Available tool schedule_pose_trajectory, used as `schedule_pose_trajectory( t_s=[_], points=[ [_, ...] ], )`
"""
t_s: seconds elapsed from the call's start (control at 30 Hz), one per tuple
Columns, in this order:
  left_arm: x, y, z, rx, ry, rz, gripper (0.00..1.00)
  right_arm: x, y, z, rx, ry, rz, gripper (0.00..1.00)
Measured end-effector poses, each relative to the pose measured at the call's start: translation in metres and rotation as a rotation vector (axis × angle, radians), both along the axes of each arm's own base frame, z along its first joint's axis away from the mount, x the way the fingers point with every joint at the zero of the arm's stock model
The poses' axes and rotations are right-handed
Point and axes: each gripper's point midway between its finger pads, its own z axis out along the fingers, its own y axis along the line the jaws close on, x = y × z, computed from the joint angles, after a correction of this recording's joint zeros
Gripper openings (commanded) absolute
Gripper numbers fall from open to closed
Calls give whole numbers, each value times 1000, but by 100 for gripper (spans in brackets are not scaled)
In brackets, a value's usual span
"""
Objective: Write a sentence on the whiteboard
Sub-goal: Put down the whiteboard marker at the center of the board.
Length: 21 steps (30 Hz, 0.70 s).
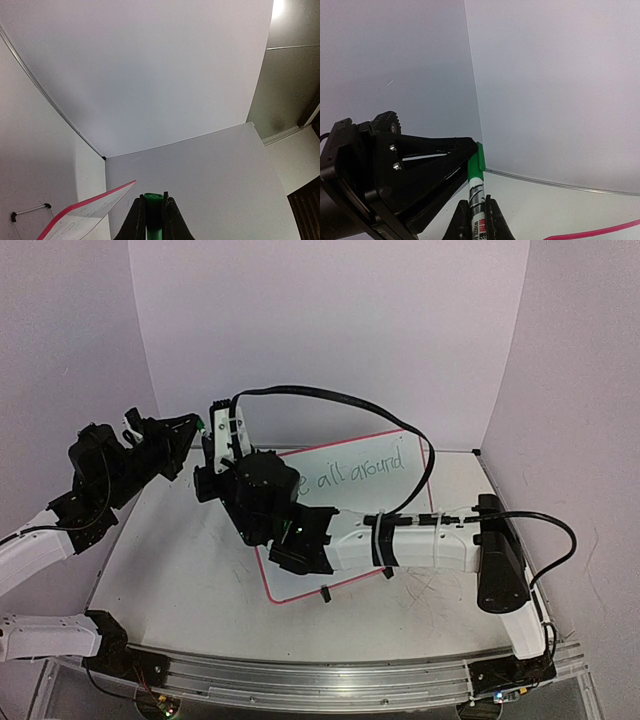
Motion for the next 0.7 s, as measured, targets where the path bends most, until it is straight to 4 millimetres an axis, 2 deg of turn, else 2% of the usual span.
schedule_pose_trajectory(
  t_s=[0.07,0.1,0.17,0.3,0.4,0.53,0.63,0.7],
  points=[
    [0,0,0,1,-1,2,1,0,0,0,-4,-1,1,0],
    [0,1,0,3,-2,4,6,0,1,-1,-7,-2,3,0],
    [0,1,0,18,-11,8,32,0,1,-3,-14,-5,12,0],
    [-7,-5,-9,104,-10,-23,58,0,-7,-15,-58,-5,35,0],
    [-14,-6,-5,162,-30,-34,75,3,-22,-24,-98,5,34,0],
    [-24,1,22,201,-118,-21,85,1,-52,-15,-115,11,22,0],
    [-32,6,44,218,-190,-11,86,-4,-80,4,-94,7,30,0],
    [-35,8,48,240,-209,-6,86,-11,-103,19,-74,5,59,0]
  ],
)
